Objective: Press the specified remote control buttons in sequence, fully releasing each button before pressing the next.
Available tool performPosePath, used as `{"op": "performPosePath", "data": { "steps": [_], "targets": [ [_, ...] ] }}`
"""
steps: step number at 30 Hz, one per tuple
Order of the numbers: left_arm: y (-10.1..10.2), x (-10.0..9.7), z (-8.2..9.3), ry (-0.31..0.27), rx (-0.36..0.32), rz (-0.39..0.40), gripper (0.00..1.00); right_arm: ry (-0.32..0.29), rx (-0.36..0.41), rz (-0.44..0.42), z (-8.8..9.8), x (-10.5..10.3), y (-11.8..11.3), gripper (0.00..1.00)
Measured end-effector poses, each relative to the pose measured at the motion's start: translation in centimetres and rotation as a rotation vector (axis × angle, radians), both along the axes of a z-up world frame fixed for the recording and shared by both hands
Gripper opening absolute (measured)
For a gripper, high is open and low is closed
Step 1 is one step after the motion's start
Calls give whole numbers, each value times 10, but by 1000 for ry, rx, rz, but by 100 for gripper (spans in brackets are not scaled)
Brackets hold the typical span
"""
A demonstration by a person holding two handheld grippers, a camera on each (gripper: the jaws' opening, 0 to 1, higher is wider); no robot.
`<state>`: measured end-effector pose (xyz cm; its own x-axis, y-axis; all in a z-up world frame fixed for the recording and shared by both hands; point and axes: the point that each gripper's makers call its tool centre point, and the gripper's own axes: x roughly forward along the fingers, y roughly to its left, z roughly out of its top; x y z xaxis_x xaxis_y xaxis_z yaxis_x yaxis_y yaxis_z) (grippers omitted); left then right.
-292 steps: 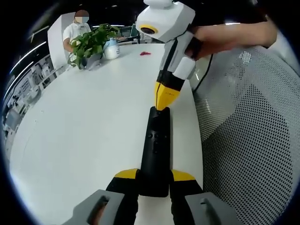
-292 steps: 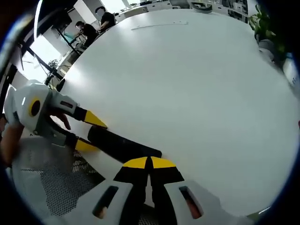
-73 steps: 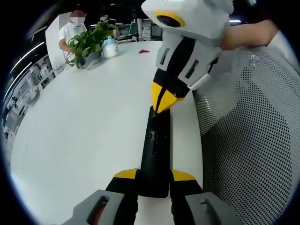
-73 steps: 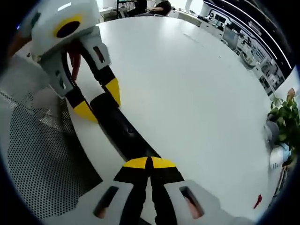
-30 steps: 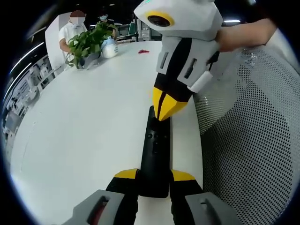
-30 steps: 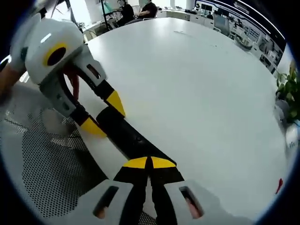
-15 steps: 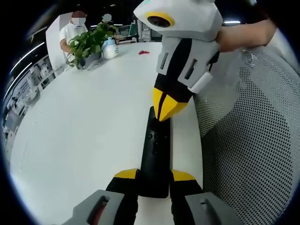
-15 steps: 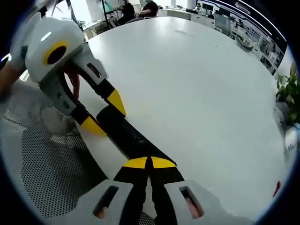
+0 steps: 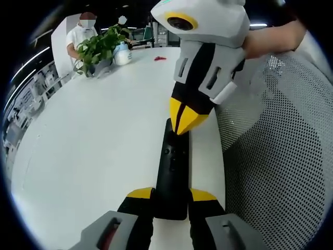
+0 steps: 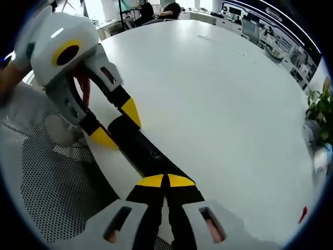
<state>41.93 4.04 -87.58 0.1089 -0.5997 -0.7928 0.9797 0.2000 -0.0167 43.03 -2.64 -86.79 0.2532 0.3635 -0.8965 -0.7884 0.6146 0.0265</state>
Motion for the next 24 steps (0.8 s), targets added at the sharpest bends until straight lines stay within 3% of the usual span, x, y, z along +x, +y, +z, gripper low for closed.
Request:
{"op": "performPosePath", "data": {
  "steps": [24],
  "targets": [
    [0, 1, -1, -2, -5, 0, 25, -26, -37, 30, 0, 0, 0, 0]
  ]
}}
